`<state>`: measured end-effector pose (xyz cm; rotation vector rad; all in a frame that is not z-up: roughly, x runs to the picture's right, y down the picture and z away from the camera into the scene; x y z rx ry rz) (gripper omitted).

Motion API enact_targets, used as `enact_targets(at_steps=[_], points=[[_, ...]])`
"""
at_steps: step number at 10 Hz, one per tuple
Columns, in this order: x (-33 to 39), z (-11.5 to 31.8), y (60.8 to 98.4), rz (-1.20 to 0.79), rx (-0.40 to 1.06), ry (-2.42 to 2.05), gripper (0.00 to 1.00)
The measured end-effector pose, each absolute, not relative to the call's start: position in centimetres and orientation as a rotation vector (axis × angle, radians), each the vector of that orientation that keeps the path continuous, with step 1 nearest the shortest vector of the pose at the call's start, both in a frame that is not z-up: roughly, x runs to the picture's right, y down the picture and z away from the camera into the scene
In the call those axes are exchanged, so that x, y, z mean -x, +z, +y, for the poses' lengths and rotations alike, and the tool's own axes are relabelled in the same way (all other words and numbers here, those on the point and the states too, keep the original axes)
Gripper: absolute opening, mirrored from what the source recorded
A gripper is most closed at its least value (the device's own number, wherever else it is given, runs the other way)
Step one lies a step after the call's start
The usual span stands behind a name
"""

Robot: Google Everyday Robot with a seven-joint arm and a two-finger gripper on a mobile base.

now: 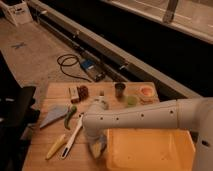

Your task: Place sponge in plastic cup

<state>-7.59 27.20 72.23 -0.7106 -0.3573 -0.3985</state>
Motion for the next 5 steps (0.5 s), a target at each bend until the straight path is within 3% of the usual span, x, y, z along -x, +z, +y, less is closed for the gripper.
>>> enact_targets(at_steps=[5], points=[[7.5, 28.06, 73.17, -0.361, 0.751, -0.39, 0.8]])
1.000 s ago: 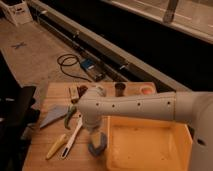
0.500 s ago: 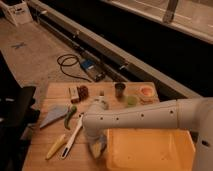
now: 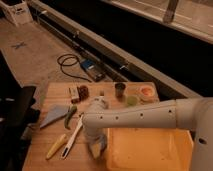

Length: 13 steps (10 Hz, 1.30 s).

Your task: Place sponge in plastic cup

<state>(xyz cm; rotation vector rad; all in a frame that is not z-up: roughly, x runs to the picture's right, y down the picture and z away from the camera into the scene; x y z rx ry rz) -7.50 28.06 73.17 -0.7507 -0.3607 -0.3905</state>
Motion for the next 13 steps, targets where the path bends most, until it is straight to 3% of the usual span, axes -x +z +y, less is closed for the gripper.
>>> enact_targets(at_steps=[6, 7, 13], points=[[4.9, 30.9, 76.1, -0.374, 0.832, -0.318, 0.76], [4.9, 31.0, 76.1, -0.371, 0.831, -0.317, 0.7], [5.5, 30.9, 76.0, -0.376, 0.823, -0.329, 0.07]])
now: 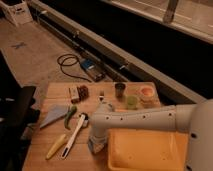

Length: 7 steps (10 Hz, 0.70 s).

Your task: Place sponge in plastic cup

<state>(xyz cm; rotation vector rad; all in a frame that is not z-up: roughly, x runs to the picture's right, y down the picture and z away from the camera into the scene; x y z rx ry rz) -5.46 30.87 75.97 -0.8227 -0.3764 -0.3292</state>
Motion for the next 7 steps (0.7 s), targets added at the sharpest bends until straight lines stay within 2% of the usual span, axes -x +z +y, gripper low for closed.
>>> enact_targets(at_steps=[2, 7], points=[[5.49, 30.84, 75.86, -0.376, 0.825, -0.333, 0.0], [5.59, 30.62, 75.82, -0.384, 0.822, -0.339, 0.0]])
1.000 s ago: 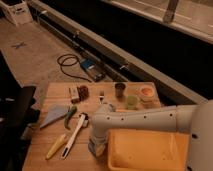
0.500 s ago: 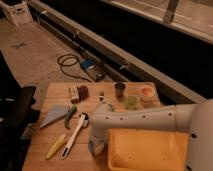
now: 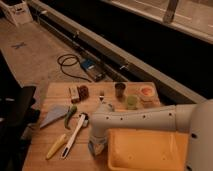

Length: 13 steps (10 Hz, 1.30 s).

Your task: Place sponge in plastic cup

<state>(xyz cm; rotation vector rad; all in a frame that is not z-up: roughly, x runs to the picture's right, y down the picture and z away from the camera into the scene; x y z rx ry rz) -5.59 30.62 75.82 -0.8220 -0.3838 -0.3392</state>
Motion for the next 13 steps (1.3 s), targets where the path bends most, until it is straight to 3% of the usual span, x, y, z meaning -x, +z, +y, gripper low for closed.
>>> enact_targets(at_steps=[8, 13], points=[[16.1, 21.4, 75.1, -0.559, 0.689, -0.401, 0.0], [10.2, 11.2, 77.7, -0.459, 0.597, -0.335, 0.0]])
